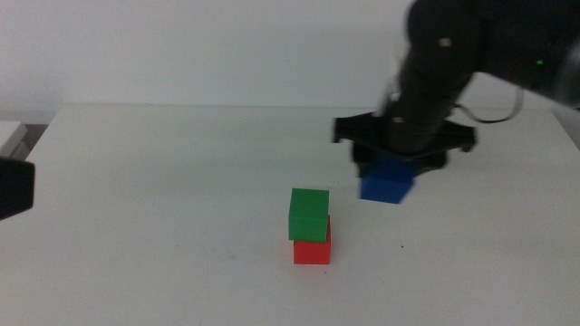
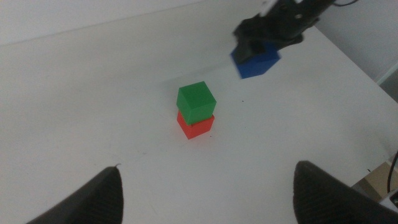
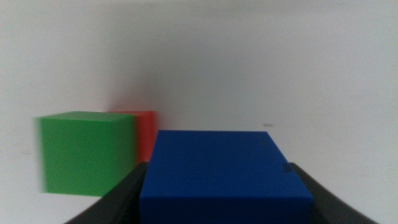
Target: Stack red cubes first, then green, then blue cubes in a specific spot.
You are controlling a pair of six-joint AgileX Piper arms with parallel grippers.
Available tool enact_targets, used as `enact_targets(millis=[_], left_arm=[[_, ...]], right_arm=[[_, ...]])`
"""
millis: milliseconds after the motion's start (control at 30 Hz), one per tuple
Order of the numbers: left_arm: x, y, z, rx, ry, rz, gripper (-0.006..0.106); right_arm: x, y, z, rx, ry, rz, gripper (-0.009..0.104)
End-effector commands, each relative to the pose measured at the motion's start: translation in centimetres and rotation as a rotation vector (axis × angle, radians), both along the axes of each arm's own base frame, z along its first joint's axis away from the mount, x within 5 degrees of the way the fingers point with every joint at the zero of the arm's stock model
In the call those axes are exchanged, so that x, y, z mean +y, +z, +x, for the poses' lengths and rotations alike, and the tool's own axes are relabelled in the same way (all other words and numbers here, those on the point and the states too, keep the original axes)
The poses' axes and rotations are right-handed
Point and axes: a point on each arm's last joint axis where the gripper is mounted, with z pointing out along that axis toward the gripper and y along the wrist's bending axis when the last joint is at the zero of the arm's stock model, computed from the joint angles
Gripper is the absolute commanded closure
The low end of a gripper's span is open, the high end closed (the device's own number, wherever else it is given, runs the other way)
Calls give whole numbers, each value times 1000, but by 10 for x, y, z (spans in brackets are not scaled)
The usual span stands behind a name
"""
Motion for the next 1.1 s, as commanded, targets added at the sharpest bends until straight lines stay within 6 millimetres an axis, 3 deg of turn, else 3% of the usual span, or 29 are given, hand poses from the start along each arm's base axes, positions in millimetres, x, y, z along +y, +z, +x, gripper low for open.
enact_targets(millis=[0, 167, 333, 1067], left_arm=[[0, 0, 0, -9, 1, -5, 7], [0, 0, 0, -9, 1, -5, 7], [0, 0, 0, -9, 1, -5, 7], [0, 0, 0, -9, 1, -5, 7]], right_arm=[[17, -1, 1, 3, -12, 11, 71], [53, -3, 1, -14, 13, 42, 71], [71, -9, 3, -8, 23, 55, 71], [81, -26, 5, -22, 2, -2, 71]])
